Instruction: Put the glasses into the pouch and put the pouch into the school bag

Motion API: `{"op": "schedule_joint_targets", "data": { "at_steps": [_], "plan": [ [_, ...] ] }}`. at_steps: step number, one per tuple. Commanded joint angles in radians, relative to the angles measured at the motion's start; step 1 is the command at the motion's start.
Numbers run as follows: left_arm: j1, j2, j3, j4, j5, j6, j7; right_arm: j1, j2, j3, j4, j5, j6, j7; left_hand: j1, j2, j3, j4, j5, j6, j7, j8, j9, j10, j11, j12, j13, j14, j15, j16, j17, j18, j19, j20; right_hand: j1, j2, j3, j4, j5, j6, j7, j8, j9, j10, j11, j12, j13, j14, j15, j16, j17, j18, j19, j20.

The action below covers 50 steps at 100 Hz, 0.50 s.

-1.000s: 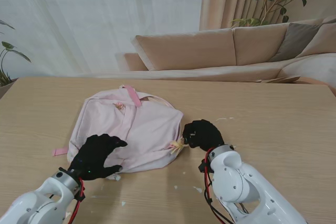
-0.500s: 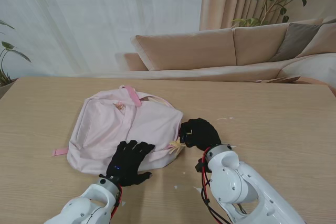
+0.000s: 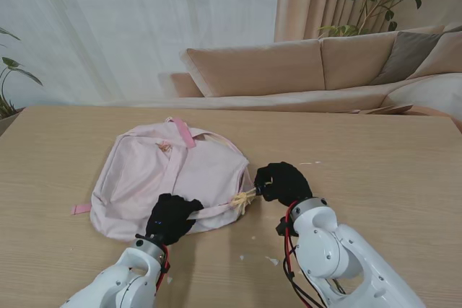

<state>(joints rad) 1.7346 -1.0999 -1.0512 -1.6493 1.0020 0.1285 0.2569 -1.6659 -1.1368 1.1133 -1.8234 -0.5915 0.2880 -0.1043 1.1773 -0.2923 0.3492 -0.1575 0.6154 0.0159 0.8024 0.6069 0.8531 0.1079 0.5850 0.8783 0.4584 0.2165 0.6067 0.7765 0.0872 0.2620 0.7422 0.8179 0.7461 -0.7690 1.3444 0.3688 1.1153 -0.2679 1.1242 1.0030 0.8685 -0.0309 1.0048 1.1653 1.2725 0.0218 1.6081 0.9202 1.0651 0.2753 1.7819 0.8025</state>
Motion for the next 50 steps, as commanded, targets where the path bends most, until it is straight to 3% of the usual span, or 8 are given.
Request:
{"op": "schedule_joint_targets", "data": {
  "at_steps": [1,6,32,50],
  "plan": [
    [0.034,0.017,-0.031,-0.022,0.017,-0.008,-0.03,0.009,0.0,-0.001,0.016,-0.007,0.011,0.016,0.114,0.021,0.082,0.031,0.151,-0.093,0.223,0.119,0.044,-0.02,0.062,0.033,0.021,0.015,0.018,0.027,-0.023,0.0,0.061,-0.031,0.035,0.224,0.056,0.066,0.038,-0.035,0.026,0.023,0.468,-0.048,0.243,0.022,0.041,-0.034,0.053,0.016,0.013,-0.013,0.294,0.01],
    [0.05,0.021,-0.065,-0.026,0.034,-0.04,-0.036,0.018,0.0,-0.003,0.025,-0.009,0.017,0.014,0.114,0.016,0.086,0.03,0.169,-0.102,0.22,0.162,0.049,-0.022,0.057,0.037,0.023,0.017,0.018,0.026,-0.029,0.004,0.105,-0.082,0.035,0.224,0.056,0.066,0.038,-0.036,0.026,0.023,0.467,-0.049,0.243,0.022,0.041,-0.034,0.053,0.016,0.013,-0.013,0.294,0.01],
    [0.1,0.035,-0.215,0.007,0.062,-0.285,-0.019,0.074,-0.006,-0.019,0.083,0.001,0.046,0.01,0.102,0.0,0.122,0.026,0.227,-0.126,0.275,0.248,0.065,-0.048,0.035,0.046,0.057,0.016,0.024,0.047,0.001,0.006,0.198,-0.083,0.035,0.225,0.056,0.065,0.039,-0.037,0.028,0.025,0.469,-0.049,0.245,0.024,0.042,-0.034,0.053,0.015,0.015,-0.016,0.296,0.011],
    [0.138,0.048,-0.304,0.011,0.118,-0.404,-0.025,0.116,-0.013,-0.033,0.132,0.028,0.052,0.003,0.092,0.004,0.128,0.022,0.249,-0.157,0.297,0.334,0.068,-0.078,0.015,0.057,0.069,-0.006,0.02,0.065,0.009,-0.001,0.232,-0.094,0.036,0.225,0.056,0.064,0.041,-0.038,0.03,0.026,0.469,-0.05,0.246,0.024,0.041,-0.033,0.055,0.015,0.015,-0.016,0.296,0.012]
  ]
}}
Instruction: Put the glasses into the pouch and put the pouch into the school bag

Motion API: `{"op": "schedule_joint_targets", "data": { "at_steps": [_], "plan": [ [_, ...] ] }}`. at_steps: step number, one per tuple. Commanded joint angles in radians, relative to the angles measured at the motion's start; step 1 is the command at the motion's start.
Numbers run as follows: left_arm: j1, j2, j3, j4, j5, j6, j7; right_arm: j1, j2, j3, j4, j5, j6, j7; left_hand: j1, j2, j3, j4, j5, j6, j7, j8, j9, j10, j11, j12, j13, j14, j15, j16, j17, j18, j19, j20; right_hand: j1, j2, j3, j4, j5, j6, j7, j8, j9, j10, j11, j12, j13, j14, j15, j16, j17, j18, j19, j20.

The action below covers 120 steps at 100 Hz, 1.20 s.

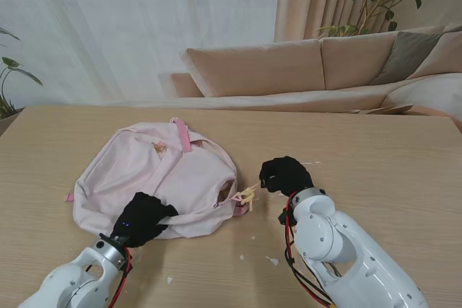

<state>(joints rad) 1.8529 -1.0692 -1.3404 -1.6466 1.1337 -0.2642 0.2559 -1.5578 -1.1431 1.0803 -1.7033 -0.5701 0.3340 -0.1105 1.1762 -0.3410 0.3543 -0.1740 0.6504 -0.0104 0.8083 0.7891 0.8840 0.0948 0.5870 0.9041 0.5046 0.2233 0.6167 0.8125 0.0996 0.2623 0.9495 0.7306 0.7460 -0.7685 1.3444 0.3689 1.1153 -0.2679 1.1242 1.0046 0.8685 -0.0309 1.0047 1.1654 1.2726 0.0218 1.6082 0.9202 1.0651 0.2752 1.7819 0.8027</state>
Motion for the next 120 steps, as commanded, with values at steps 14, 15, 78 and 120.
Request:
{"op": "schedule_joint_targets", "data": {
  "at_steps": [14,15,78,120],
  "plan": [
    [0.035,0.02,-0.055,0.006,-0.01,-0.049,-0.039,0.025,-0.008,-0.007,0.03,0.022,0.001,0.013,0.099,0.067,0.111,0.041,0.21,-0.134,0.301,0.178,0.025,-0.076,0.01,0.037,0.002,-0.026,-0.006,0.028,-0.019,-0.01,0.016,-0.011,0.037,0.225,0.055,0.061,0.04,-0.039,0.03,0.025,0.468,-0.05,0.247,0.025,0.041,-0.033,0.055,0.015,0.015,-0.015,0.296,0.012],
    [0.036,0.02,-0.056,0.005,-0.011,-0.049,-0.04,0.025,-0.008,-0.007,0.03,0.025,0.0,0.013,0.107,0.071,0.097,0.045,0.208,-0.134,0.293,0.184,0.023,-0.076,0.005,0.037,-0.001,-0.027,-0.013,0.025,-0.019,-0.011,0.009,-0.013,0.037,0.225,0.055,0.061,0.04,-0.04,0.03,0.025,0.468,-0.05,0.247,0.025,0.041,-0.033,0.055,0.015,0.015,-0.015,0.296,0.012],
    [0.041,0.013,0.096,-0.19,-0.084,0.149,-0.203,-0.033,-0.006,-0.017,-0.052,0.055,-0.087,0.014,-0.66,-0.121,0.385,0.061,-0.448,0.134,-0.297,-0.419,-0.564,-0.017,-0.159,-0.42,-0.326,-0.055,-0.275,-0.182,-0.15,-0.018,-0.448,0.001,0.036,0.225,0.057,0.061,0.04,-0.037,0.031,0.025,0.468,-0.05,0.247,0.024,0.041,-0.033,0.055,0.015,0.015,-0.015,0.296,0.012],
    [0.012,-0.013,0.191,-0.12,-0.185,0.189,-0.06,-0.016,-0.007,-0.002,-0.027,0.053,-0.083,0.01,0.044,0.06,0.002,0.05,0.064,-0.112,0.171,-0.193,0.038,-0.01,-0.126,0.02,-0.089,0.003,-0.056,-0.115,-0.067,0.012,-0.245,0.058,0.037,0.226,0.056,0.06,0.04,-0.037,0.031,0.025,0.467,-0.049,0.247,0.024,0.041,-0.033,0.055,0.014,0.015,-0.015,0.296,0.012]
  ]
}}
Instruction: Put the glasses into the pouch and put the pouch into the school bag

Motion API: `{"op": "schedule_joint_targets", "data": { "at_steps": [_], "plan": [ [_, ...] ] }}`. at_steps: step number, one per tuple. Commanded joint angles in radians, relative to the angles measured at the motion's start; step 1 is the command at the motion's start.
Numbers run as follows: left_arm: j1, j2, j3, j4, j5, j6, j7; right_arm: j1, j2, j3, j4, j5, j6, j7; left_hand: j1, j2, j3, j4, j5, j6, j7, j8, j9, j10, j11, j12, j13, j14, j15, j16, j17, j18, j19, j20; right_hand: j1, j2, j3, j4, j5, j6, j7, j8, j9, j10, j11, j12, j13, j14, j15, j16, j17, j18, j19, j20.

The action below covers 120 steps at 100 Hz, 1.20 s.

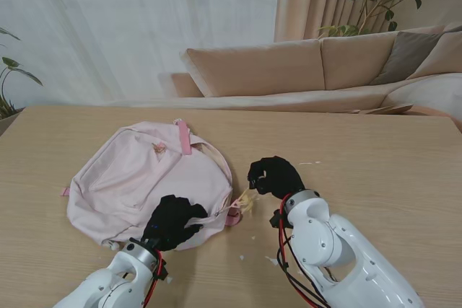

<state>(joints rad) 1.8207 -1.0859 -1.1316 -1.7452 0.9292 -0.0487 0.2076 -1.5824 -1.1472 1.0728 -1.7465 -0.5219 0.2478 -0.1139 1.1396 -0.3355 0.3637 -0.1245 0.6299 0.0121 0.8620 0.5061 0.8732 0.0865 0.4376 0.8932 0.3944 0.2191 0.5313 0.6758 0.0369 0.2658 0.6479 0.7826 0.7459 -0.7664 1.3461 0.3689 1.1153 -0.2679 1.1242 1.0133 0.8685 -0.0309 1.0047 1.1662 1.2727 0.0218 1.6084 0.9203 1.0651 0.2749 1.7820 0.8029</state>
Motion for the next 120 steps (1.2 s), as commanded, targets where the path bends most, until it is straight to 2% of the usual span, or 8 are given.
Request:
{"op": "schedule_joint_targets", "data": {
  "at_steps": [1,45,78,98,101,106,110,120],
  "plan": [
    [0.05,0.004,-0.024,-0.023,0.022,-0.034,-0.011,0.01,-0.003,0.006,0.019,0.005,0.003,0.014,0.083,0.054,-0.007,0.001,0.091,-0.136,0.117,0.102,0.051,-0.002,0.027,0.033,0.023,0.008,0.032,0.021,-0.004,0.008,0.066,0.002,0.037,0.223,0.054,0.06,0.04,-0.037,0.031,0.016,0.467,-0.049,0.247,0.024,0.041,-0.032,0.055,0.014,0.015,-0.014,0.296,0.012],
    [0.214,0.011,-0.269,-0.08,0.052,-0.316,-0.023,0.098,-0.002,-0.015,0.123,-0.035,0.046,0.02,0.087,0.035,0.07,-0.008,0.184,-0.142,0.149,0.386,0.069,0.022,0.171,0.102,0.068,0.003,0.13,0.062,0.015,0.009,0.233,-0.048,0.039,0.222,0.054,0.048,0.04,-0.037,0.031,0.016,0.462,-0.047,0.25,0.026,0.041,-0.027,0.053,0.012,0.013,-0.013,0.295,0.013],
    [0.246,0.026,-0.424,-0.077,0.056,-0.525,-0.146,0.169,-0.01,-0.035,0.202,-0.025,0.073,0.015,0.111,0.062,0.019,-0.001,0.187,-0.181,0.169,0.521,0.059,-0.042,0.159,0.135,0.061,-0.033,0.122,0.065,0.015,-0.002,0.252,-0.047,0.04,0.223,0.054,0.042,0.035,-0.041,0.038,0.019,0.461,-0.049,0.253,0.023,0.041,-0.03,0.053,0.01,0.013,-0.013,0.294,0.014],
    [0.261,0.028,-0.455,-0.101,0.004,-0.518,-0.224,0.17,-0.014,-0.031,0.212,-0.002,0.067,0.012,0.143,0.077,-0.06,0.016,0.097,-0.177,0.093,0.409,0.032,-0.039,0.004,0.112,0.024,-0.034,0.047,0.026,-0.016,-0.004,0.166,-0.06,0.041,0.222,0.054,0.039,0.036,-0.039,0.039,0.018,0.46,-0.048,0.254,0.021,0.041,-0.029,0.053,0.01,0.013,-0.013,0.294,0.014],
    [0.264,0.029,-0.456,-0.108,-0.01,-0.509,-0.24,0.165,-0.014,-0.028,0.206,0.0,0.064,0.012,0.065,0.04,-0.022,0.015,-0.018,-0.191,0.038,0.292,-0.025,-0.042,-0.095,0.086,-0.006,-0.043,0.01,0.007,-0.029,-0.006,0.129,-0.06,0.041,0.223,0.054,0.039,0.036,-0.04,0.039,0.018,0.46,-0.048,0.254,0.021,0.041,-0.029,0.053,0.01,0.013,-0.013,0.294,0.014],
    [0.266,0.03,-0.458,-0.123,-0.03,-0.495,-0.267,0.153,-0.012,-0.022,0.192,0.0,0.055,0.013,-0.192,-0.018,0.176,-0.01,-0.182,-0.136,-0.094,0.133,-0.256,-0.053,0.041,-0.225,-0.062,-0.044,-0.06,-0.026,-0.05,-0.005,0.054,-0.063,0.041,0.223,0.054,0.038,0.036,-0.04,0.039,0.018,0.46,-0.049,0.254,0.021,0.041,-0.029,0.053,0.01,0.013,-0.013,0.294,0.014],
    [0.266,0.031,-0.463,-0.133,-0.035,-0.487,-0.278,0.142,-0.011,-0.017,0.179,0.001,0.049,0.013,-0.405,-0.006,0.296,0.035,-0.255,-0.055,-0.204,0.048,-0.351,-0.053,0.033,-0.341,-0.099,-0.048,-0.11,-0.048,-0.063,-0.006,-0.008,-0.073,0.04,0.224,0.054,0.038,0.035,-0.04,0.039,0.018,0.46,-0.05,0.254,0.021,0.041,-0.029,0.053,0.01,0.012,-0.013,0.294,0.014],
    [0.265,0.03,-0.477,-0.165,-0.044,-0.459,-0.298,0.115,-0.009,-0.004,0.149,-0.003,0.036,0.009,-0.604,-0.038,0.251,0.024,-0.365,-0.002,-0.322,-0.056,-0.466,-0.037,-0.049,-0.421,-0.171,-0.047,-0.22,-0.098,-0.078,-0.006,-0.152,-0.094,0.04,0.224,0.055,0.038,0.035,-0.041,0.039,0.017,0.46,-0.05,0.254,0.02,0.041,-0.029,0.053,0.01,0.012,-0.013,0.294,0.014]
  ]
}}
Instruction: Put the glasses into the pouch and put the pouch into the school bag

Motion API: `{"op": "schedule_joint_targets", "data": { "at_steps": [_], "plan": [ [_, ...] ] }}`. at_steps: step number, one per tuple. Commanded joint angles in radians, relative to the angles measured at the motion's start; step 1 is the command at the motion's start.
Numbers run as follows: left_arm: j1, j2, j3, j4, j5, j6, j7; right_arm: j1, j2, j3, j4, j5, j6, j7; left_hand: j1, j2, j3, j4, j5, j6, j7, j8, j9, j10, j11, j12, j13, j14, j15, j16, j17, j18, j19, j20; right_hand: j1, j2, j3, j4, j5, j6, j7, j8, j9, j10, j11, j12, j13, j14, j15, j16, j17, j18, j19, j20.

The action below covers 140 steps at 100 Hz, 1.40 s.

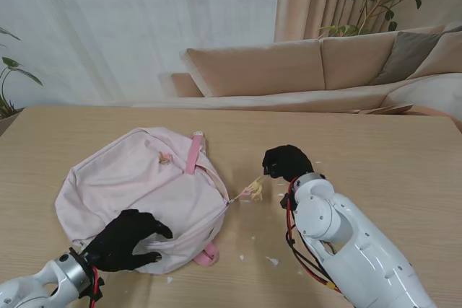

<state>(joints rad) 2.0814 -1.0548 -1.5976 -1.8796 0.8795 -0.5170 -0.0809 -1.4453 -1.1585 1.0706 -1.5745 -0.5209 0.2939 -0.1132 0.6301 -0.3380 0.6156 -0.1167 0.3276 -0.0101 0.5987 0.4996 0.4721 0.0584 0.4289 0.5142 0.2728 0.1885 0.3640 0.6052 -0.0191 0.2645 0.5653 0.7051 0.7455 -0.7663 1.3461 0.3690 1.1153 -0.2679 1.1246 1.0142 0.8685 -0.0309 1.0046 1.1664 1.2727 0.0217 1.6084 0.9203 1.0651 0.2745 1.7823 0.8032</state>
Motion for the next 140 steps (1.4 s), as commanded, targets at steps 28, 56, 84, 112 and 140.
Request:
{"op": "schedule_joint_targets", "data": {
  "at_steps": [28,56,84,112,140],
  "plan": [
    [-0.068,-0.012,0.008,-0.051,0.071,0.226,0.037,-0.069,0.004,0.019,-0.071,-0.005,-0.052,-0.005,-0.107,-0.001,-0.096,0.028,-0.08,-0.006,-0.115,-0.089,-0.083,0.002,-0.072,-0.067,-0.033,0.017,-0.12,-0.016,0.037,0.012,-0.232,0.07,0.04,0.225,0.054,0.039,0.035,-0.041,0.039,0.015,0.46,-0.05,0.254,0.02,0.041,-0.029,0.053,0.009,0.011,-0.012,0.293,0.015],
    [-0.183,-0.003,0.15,-0.048,-0.043,0.361,-0.081,-0.087,0.007,0.01,-0.084,-0.025,-0.081,-0.012,-0.197,0.003,-0.139,0.003,0.02,0.108,-0.139,-0.129,-0.035,0.062,-0.067,-0.071,-0.014,0.034,-0.125,0.003,0.045,0.029,-0.309,0.124,0.039,0.226,0.053,0.04,0.035,-0.041,0.04,0.015,0.46,-0.05,0.254,0.02,0.041,-0.029,0.053,0.009,0.01,-0.011,0.292,0.016],
    [-0.229,0.016,0.334,-0.119,0.073,0.523,-0.182,-0.086,0.008,0.002,-0.083,-0.03,-0.088,-0.01,-0.136,0.086,-0.515,0.037,0.103,0.236,-0.181,-0.163,0.008,0.128,-0.068,-0.072,0.011,0.041,-0.102,0.006,0.042,0.036,-0.33,0.11,0.039,0.227,0.052,0.041,0.035,-0.041,0.04,0.015,0.459,-0.05,0.254,0.02,0.041,-0.029,0.053,0.009,0.01,-0.011,0.292,0.016],
    [-0.318,0.019,0.527,-0.079,0.288,0.698,-0.167,-0.092,0.007,0.002,-0.084,-0.026,-0.091,-0.016,-0.014,0.074,-0.458,0.072,0.079,0.199,0.078,0.067,0.08,0.099,0.095,0.083,0.048,0.032,0.011,0.08,0.071,0.042,-0.31,0.142,0.039,0.226,0.053,0.041,0.035,-0.041,0.04,0.014,0.459,-0.05,0.254,0.02,0.041,-0.029,0.053,0.009,0.009,-0.011,0.292,0.016],
    [-0.366,0.013,0.602,-0.007,0.224,0.731,-0.077,-0.088,0.007,0.009,-0.078,-0.025,-0.083,-0.011,0.56,0.069,-0.286,0.001,0.328,0.003,0.329,0.024,0.437,0.062,0.111,0.322,0.168,0.014,0.19,0.116,0.145,0.031,-0.213,0.224,0.04,0.226,0.052,0.041,0.035,-0.041,0.04,0.014,0.459,-0.05,0.254,0.02,0.041,-0.029,0.053,0.009,0.009,-0.011,0.292,0.017]
  ]
}}
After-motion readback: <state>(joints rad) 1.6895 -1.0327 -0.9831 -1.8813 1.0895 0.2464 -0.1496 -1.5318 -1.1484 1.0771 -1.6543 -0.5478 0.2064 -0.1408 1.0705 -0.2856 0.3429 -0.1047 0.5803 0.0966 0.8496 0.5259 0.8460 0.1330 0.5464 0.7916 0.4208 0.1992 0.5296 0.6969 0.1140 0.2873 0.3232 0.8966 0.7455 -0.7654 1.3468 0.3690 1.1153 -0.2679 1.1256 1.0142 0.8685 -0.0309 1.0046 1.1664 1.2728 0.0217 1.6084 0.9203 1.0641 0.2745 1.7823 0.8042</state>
